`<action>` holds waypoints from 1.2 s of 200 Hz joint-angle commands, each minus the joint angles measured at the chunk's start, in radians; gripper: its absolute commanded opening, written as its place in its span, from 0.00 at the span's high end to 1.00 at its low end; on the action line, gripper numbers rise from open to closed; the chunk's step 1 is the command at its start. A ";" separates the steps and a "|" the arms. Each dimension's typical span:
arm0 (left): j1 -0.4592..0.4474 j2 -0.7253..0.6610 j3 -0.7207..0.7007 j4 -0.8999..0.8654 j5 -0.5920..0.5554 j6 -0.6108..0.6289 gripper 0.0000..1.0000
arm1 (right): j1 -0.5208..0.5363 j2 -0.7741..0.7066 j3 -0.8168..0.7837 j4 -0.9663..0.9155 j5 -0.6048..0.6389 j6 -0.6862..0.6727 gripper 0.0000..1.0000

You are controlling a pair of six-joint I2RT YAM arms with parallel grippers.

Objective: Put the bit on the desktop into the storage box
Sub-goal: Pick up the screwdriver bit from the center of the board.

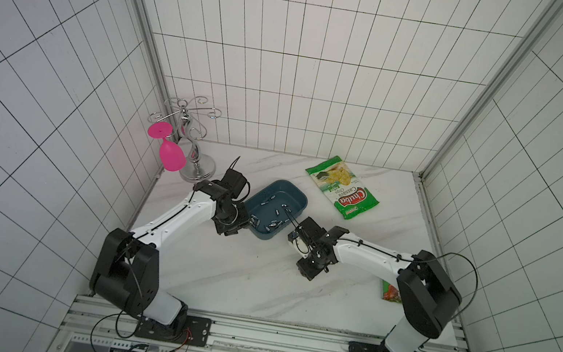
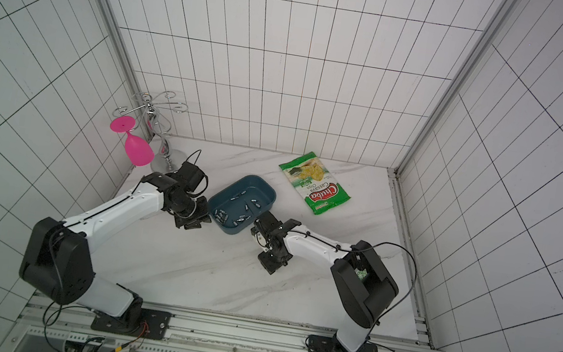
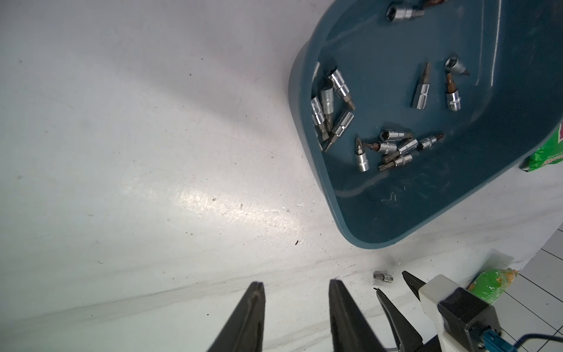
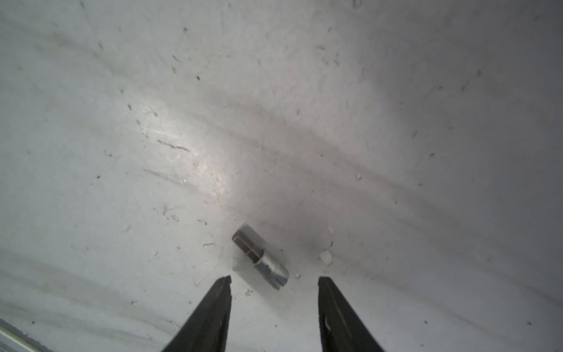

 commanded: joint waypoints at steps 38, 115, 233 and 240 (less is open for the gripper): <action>-0.003 -0.030 -0.015 0.004 -0.011 0.002 0.61 | 0.012 0.058 0.029 -0.006 -0.055 -0.022 0.58; 0.000 -0.039 -0.018 0.004 -0.011 0.002 0.61 | 0.013 0.089 0.046 -0.042 -0.085 -0.031 0.67; 0.005 -0.050 -0.037 0.008 -0.007 0.001 0.61 | 0.002 0.012 0.187 -0.185 -0.045 0.067 1.00; 0.005 -0.051 -0.040 0.009 -0.007 0.002 0.61 | -0.002 -0.004 0.222 -0.195 -0.031 0.074 1.00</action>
